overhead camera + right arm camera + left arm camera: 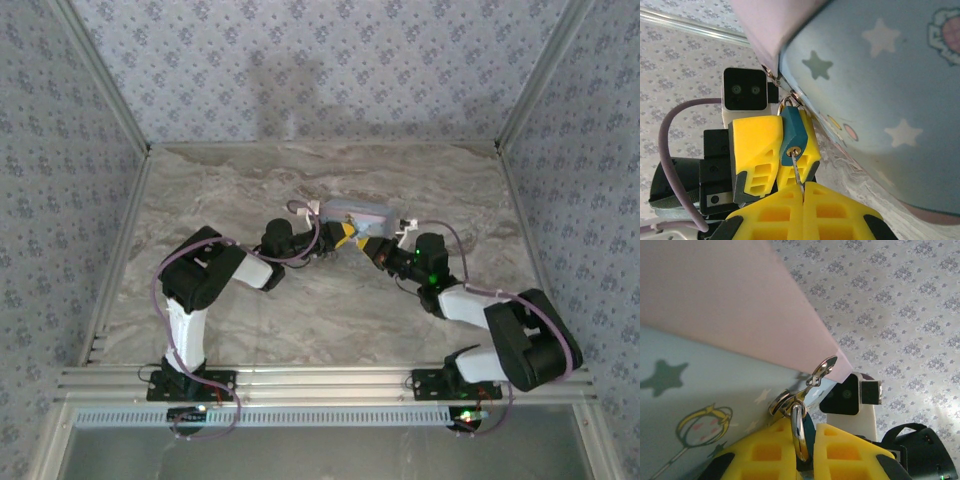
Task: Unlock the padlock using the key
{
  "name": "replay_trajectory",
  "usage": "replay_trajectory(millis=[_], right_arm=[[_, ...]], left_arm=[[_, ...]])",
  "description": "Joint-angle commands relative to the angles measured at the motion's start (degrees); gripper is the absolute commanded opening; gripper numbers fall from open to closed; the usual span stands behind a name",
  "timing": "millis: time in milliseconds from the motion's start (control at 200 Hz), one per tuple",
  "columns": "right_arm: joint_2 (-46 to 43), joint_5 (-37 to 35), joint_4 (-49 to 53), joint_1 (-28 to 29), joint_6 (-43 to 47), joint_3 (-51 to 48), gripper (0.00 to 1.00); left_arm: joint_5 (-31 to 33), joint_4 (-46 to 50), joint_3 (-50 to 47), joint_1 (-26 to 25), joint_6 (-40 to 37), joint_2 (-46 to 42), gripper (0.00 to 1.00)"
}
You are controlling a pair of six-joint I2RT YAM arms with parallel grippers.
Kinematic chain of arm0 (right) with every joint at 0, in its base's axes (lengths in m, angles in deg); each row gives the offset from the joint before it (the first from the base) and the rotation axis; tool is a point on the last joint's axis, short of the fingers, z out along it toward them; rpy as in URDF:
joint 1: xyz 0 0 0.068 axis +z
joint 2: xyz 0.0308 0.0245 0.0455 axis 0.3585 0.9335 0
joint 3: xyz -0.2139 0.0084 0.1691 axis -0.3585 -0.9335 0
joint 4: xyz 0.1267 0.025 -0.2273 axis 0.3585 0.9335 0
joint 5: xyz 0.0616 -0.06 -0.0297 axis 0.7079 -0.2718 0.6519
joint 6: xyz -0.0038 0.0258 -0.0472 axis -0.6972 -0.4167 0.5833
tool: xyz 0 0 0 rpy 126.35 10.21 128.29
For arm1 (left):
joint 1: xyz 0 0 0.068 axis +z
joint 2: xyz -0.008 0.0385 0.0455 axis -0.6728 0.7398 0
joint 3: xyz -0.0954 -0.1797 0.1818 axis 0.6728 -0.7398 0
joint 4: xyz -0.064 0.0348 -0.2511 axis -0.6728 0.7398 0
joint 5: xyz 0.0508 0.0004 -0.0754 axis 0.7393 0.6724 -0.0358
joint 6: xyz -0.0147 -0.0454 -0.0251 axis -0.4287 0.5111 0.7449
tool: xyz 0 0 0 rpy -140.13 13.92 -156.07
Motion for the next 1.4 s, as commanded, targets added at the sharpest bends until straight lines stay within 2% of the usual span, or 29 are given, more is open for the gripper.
replay_trajectory(millis=[0,300,630,695,809,974,1394], right_arm=[[-2.4,-0.3,6.5,-0.1,5.9,4.3,0.0],[-4.1,0.0,15.8,0.1,14.0,6.9,0.0],[-3.9,0.7,17.1,-0.7,15.9,7.7,0.0],[-3.4,1.8,15.1,-1.8,14.0,6.9,0.0],[-0.7,5.5,4.9,-4.6,5.0,4.9,0.0],[2.7,8.3,-2.5,-5.2,-3.8,5.1,0.0],[4.9,7.5,-0.9,-3.0,-5.6,6.8,0.0]], left_arm=[[-4.9,-5.7,1.9,-1.8,-0.3,-1.9,0.0],[-4.8,-5.7,1.5,-1.9,-0.3,-2.2,0.0],[-4.9,-5.7,1.8,-2.0,-0.2,-2.1,0.0],[-4.8,-5.7,1.6,-1.9,-0.2,-2.2,0.0],[-4.8,-5.7,1.3,-2.0,-0.5,-2.4,0.0],[-5.0,-5.7,1.5,-2.0,-0.5,-2.4,0.0],[-5.1,-5.7,1.9,-2.0,-0.4,-2.4,0.0]])
